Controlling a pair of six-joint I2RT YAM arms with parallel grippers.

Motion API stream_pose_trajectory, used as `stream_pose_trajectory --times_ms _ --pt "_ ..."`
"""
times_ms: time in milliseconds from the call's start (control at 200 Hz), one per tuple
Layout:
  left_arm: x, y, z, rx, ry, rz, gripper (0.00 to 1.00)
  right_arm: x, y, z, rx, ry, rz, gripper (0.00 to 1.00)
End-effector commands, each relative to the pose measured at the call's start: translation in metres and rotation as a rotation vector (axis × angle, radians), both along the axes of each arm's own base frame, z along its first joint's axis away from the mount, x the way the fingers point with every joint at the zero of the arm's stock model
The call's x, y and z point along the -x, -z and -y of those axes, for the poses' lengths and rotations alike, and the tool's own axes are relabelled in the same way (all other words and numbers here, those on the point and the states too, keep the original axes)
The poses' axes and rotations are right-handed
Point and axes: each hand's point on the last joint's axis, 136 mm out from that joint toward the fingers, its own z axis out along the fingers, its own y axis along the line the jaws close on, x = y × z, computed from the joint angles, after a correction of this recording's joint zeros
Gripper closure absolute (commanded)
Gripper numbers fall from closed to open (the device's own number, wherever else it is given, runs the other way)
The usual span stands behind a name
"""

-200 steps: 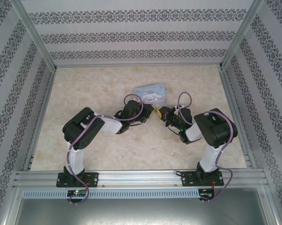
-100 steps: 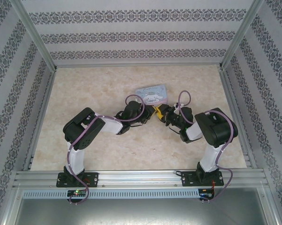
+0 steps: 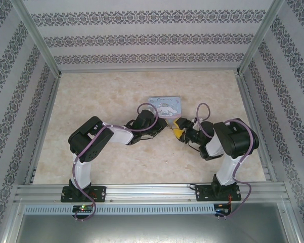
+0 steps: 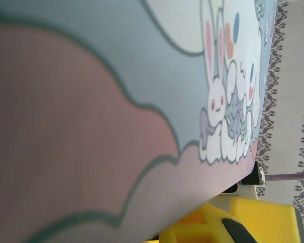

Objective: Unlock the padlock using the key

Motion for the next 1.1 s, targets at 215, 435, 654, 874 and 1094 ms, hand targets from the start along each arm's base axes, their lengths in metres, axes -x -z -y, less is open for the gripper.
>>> stream_pose_trajectory --times_ms 215,435,654,874,1094 --pt "-0.005 -0.013 -0.004 -0.049 0.042 0.024 1.00 0.013 0.007 0.001 0.141 -0.088 0.098 0.38" --pt "-0.004 -0.012 -0.006 -0.054 0.052 0.020 1.00 0.010 0.006 0.005 0.253 -0.110 0.146 0.40" --pt "-0.003 -0.014 -0.004 -0.056 0.067 0.020 1.00 0.012 0.005 0.006 0.430 -0.157 0.176 0.41" --pt "-0.003 -0.018 -0.003 -0.052 0.080 0.012 1.00 0.013 -0.014 0.011 0.824 -0.257 0.279 0.41" --pt "-0.001 -0.023 0.000 -0.045 0.102 0.004 1.00 0.017 -0.021 0.013 1.100 -0.347 0.374 0.46"
